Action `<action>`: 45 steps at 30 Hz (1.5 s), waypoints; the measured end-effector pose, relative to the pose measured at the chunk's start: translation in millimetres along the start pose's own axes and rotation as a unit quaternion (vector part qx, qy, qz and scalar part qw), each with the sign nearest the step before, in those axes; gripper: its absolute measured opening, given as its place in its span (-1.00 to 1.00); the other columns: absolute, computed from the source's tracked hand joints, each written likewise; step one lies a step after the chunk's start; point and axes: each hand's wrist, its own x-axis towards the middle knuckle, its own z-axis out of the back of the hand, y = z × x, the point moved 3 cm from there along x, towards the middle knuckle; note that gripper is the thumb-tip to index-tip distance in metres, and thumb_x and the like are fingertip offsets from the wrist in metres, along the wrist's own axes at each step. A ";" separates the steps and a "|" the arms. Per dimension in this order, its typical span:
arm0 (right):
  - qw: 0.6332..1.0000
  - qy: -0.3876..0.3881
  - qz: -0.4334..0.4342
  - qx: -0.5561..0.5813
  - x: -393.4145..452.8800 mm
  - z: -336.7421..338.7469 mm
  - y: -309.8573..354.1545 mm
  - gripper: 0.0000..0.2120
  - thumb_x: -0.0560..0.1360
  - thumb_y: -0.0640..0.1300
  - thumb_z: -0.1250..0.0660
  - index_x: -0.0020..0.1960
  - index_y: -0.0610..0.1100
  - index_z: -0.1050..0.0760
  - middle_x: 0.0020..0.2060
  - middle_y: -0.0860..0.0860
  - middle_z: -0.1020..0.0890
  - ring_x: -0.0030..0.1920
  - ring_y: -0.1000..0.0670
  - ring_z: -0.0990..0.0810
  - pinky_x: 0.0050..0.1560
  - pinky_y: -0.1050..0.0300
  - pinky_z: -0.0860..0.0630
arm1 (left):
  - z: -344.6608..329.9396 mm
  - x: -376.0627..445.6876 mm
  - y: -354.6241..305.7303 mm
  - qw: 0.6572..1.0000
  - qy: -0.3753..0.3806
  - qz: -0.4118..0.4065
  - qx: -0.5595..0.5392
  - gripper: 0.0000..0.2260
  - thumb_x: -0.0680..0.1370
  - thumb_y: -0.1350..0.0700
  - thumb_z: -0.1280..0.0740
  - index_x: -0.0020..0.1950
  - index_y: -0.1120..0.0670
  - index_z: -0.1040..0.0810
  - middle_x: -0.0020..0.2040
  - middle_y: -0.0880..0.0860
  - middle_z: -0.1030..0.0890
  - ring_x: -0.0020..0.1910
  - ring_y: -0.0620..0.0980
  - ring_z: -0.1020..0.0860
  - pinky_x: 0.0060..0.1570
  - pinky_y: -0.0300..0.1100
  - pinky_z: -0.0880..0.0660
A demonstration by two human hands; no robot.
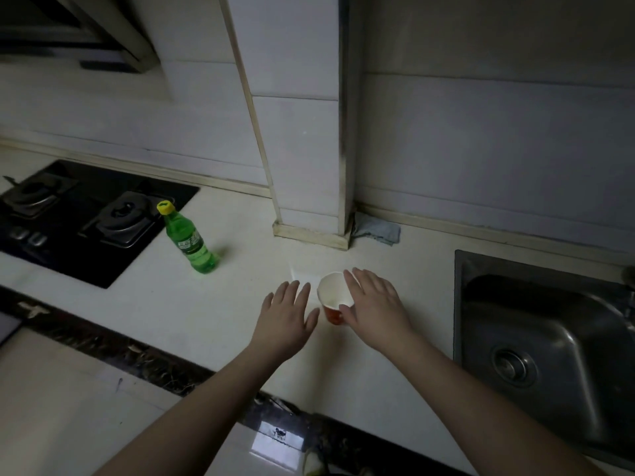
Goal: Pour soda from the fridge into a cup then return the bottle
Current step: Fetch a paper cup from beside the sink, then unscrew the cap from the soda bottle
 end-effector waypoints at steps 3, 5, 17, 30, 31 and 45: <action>1.000 -0.001 0.014 -0.005 0.5 0.2 5.3 -0.39 0.59 0.11 -0.09 0.56 -0.07 -0.03 0.52 -0.05 -0.17 0.51 -0.08 -0.11 0.46 -0.02 -0.06 | 6.6 -5.2 0.8 1.000 -0.004 0.008 0.024 -0.42 0.58 -0.21 -0.01 0.44 0.10 -0.41 0.39 0.15 -0.47 0.40 0.21 -0.40 0.29 0.16 -0.40; 1.000 0.006 0.020 -0.004 2.8 -1.6 10.6 -0.39 0.58 0.12 -0.10 0.55 -0.07 -0.06 0.51 -0.06 -0.20 0.50 -0.08 -0.14 0.45 -0.03 -0.10 | 9.2 -8.6 3.9 1.000 -0.002 0.015 0.027 -0.44 0.58 -0.20 -0.04 0.43 0.11 -0.43 0.37 0.16 -0.49 0.38 0.22 -0.42 0.27 0.16 -0.43; 0.995 0.021 0.093 0.010 56.4 -9.1 79.4 -0.43 0.60 0.13 -0.06 0.55 -0.06 -0.08 0.53 -0.05 -0.16 0.52 -0.08 -0.09 0.48 -0.01 -0.02 | 24.5 -6.6 89.6 0.996 0.020 0.070 0.052 -0.43 0.56 -0.20 -0.02 0.37 0.14 -0.49 0.32 0.20 -0.52 0.34 0.31 -0.44 0.19 0.20 -0.46; 0.995 0.032 0.099 0.000 170.0 -46.8 209.1 -0.38 0.49 0.17 0.02 0.43 -0.12 -0.35 0.40 -0.10 -0.41 0.40 -0.15 -0.36 0.36 -0.07 -0.28 | 32.2 20.3 252.4 0.995 -0.014 0.093 0.040 -0.46 0.55 -0.18 -0.03 0.33 0.10 -0.51 0.28 0.15 -0.56 0.32 0.22 -0.47 0.27 0.21 -0.40; 0.994 0.035 0.099 0.002 177.8 -48.2 217.5 -0.41 0.52 0.16 -0.01 0.46 -0.10 -0.31 0.44 -0.09 -0.36 0.43 -0.14 -0.31 0.40 -0.06 -0.23 | 31.5 21.4 263.5 0.995 -0.018 0.089 0.034 -0.48 0.55 -0.17 -0.05 0.31 0.10 -0.53 0.25 0.15 -0.58 0.29 0.22 -0.50 0.23 0.20 -0.44; 0.997 0.002 0.079 -0.011 254.6 -49.9 269.2 -0.46 0.59 0.12 -0.11 0.50 -0.08 -0.18 0.48 -0.05 -0.27 0.47 -0.06 -0.20 0.43 0.03 -0.10 | 20.6 66.3 347.8 0.986 -0.022 0.137 -0.095 -0.49 0.59 -0.18 -0.15 0.44 0.09 -0.38 0.39 0.06 -0.45 0.37 0.05 -0.39 0.24 -0.06 -0.39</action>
